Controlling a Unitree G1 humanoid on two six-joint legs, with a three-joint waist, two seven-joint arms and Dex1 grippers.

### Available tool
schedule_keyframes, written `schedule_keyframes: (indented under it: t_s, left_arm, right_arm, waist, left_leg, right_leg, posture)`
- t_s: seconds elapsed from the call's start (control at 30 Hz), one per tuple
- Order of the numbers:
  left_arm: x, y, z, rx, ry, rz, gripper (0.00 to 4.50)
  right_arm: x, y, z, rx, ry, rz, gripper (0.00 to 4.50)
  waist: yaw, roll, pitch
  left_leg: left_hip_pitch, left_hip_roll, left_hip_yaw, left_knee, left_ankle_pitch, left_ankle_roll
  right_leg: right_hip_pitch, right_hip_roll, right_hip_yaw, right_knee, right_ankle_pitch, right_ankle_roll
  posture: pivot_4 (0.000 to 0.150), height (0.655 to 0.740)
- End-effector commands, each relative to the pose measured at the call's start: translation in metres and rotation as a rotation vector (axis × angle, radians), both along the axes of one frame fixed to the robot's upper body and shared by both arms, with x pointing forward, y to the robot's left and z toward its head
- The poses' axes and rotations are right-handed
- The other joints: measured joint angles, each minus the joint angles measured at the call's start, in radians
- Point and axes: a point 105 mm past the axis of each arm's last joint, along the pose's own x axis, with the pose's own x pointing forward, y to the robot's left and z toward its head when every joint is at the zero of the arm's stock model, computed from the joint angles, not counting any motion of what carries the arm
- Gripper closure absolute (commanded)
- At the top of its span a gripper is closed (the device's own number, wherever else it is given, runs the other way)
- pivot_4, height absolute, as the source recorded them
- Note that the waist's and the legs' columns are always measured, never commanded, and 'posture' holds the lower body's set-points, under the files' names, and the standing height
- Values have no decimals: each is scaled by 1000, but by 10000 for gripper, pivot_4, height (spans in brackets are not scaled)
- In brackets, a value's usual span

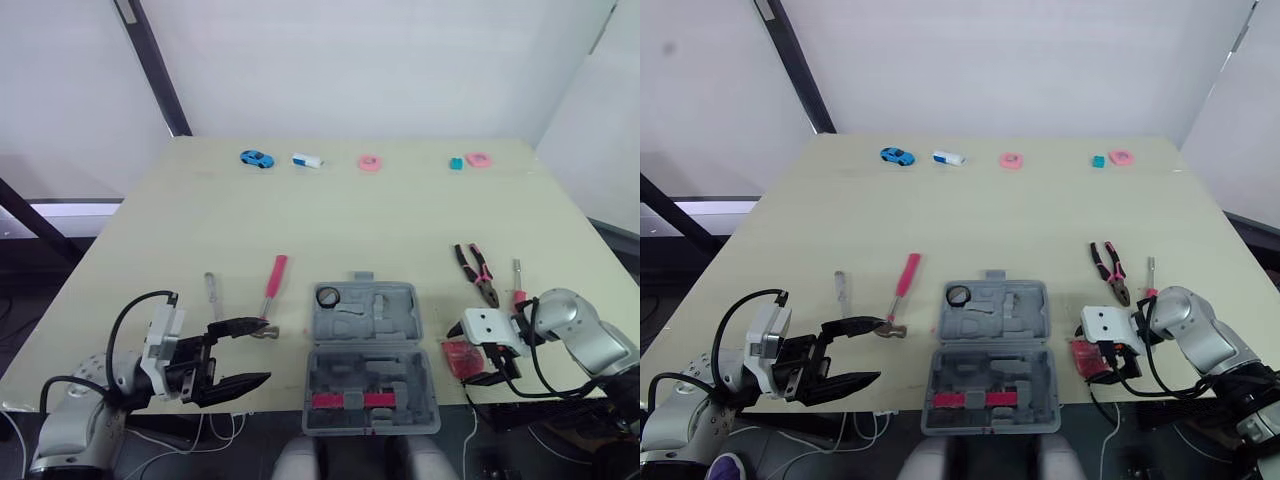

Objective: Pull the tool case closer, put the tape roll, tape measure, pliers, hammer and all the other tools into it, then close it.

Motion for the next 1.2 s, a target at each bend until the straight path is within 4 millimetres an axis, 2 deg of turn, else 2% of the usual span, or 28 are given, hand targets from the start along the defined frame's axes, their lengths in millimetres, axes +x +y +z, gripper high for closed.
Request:
schedule_keyframes:
  t_s: [0.03,0.17,0.27,0.3,0.33,0.47,0.63,0.77,0.83,0.9,1.03,1.13,1.2]
  left_arm:
    - [-1,-5,7,2,-33,-28,0]
    - [0,-6,7,1,-33,-28,0]
    - [0,-6,6,-1,-31,-26,0]
    - [0,-6,5,-1,-30,-26,0]
    - [0,-6,4,-2,-29,-25,0]
    - [0,-6,2,-3,-27,-20,0]
    - [1,-5,0,-8,-31,-3,0]
    - [6,-5,0,-30,-52,56,0]
    - [8,-5,-2,-32,-54,77,0]
    - [10,-4,-4,-31,-59,96,0]
    - [15,-2,-4,-31,-71,120,0]
    - [17,-3,-4,-36,-77,128,0]
    - [18,-3,-4,-36,-82,132,0]
  right_arm:
    - [4,-2,2,-19,-25,34,656]
    - [5,-2,0,-19,-27,37,656]
    - [7,-4,-3,-18,-26,22,8794]
    - [8,-4,-3,-17,-30,17,13682]
    - [8,-4,-3,-16,-32,16,15898]
    - [10,-1,6,-4,-56,25,15859]
    - [12,16,42,-2,-91,37,15860]
    - [11,44,86,-69,-54,15,15860]
    - [22,57,101,-158,-79,-30,15860]
    - [33,73,111,-221,-89,-56,15860]
    - [51,104,113,-272,-79,-60,15860]
    - [63,110,107,-325,-83,-80,15860]
    - [75,114,97,-372,-91,-104,15860]
  waist:
    - [0,0,0]
    - [0,0,0]
    - [-1,0,0]
    - [-1,0,0]
    - [-1,0,0]
    - [-1,0,0]
    - [-2,1,0]
    - [-4,4,2]
    - [2,-1,-1]
    - [-1,0,0]
    - [-7,2,1]
    - [-3,2,1]
    - [-1,2,1]
  left_leg:
    - [0,0,0,0,0,0]
    - [0,0,0,0,0,0]
    - [0,0,0,0,0,0]
    - [1,0,0,0,0,0]
    - [1,0,0,0,0,0]
    - [1,0,0,1,0,0]
    - [1,0,0,1,0,0]
    - [1,1,0,1,0,0]
    - [0,1,-1,1,0,0]
    - [0,1,-2,1,0,0]
    - [-3,1,1,0,0,-1]
    - [-3,1,0,0,0,-1]
    - [-4,1,0,0,0,-1]
  right_leg:
    - [0,0,0,0,0,0]
    - [0,0,0,1,0,0]
    - [0,1,0,1,0,0]
    - [0,1,0,1,0,0]
    - [0,1,0,1,0,0]
    - [0,1,0,2,0,0]
    - [0,1,1,3,0,0]
    - [-2,1,2,4,1,-2]
    - [-4,1,4,6,2,-3]
    - [-3,1,-3,6,-1,-9]
    - [-8,1,0,8,-1,-10]
    - [-8,2,-1,8,0,-10]
    - [-8,1,-1,8,-1,-10]
  posture:
    - [1500,7400]
    - [1500,7400]
    - [1500,7400]
    - [1500,7400]
    - [1500,7400]
    - [1500,7400]
    - [1500,7400]
    - [1500,7400]
    - [1500,7400]
    - [1500,7400]
    - [1500,7400]
    - [1500,7400]
    - [1500,7400]
